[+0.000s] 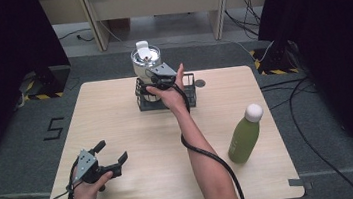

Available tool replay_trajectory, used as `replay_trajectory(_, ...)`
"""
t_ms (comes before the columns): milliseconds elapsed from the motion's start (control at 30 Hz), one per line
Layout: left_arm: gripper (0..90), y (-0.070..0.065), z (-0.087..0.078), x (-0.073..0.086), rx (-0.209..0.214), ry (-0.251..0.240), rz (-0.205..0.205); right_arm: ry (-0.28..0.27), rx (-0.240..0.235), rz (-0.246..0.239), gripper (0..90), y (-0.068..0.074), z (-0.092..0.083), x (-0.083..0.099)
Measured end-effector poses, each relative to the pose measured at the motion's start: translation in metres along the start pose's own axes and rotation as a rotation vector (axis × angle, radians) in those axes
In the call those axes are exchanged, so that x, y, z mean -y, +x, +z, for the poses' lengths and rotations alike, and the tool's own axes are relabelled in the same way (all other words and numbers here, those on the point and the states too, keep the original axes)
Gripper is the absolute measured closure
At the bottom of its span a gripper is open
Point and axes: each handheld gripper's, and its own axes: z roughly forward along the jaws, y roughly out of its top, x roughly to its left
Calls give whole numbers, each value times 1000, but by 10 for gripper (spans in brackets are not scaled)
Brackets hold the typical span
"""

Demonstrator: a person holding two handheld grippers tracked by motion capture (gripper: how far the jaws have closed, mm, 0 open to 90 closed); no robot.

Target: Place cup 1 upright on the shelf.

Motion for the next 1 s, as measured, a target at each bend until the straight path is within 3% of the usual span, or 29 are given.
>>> replay_trajectory(300, 42, 0, 0, 0, 1, 0, -1, -26, 1, -3, 14, 2, -23, -4)
replay_trajectory(1000, 42, -4, 1, 0, 2, 10, 10, -32, -11, 14, 30, 5, -77, 12)
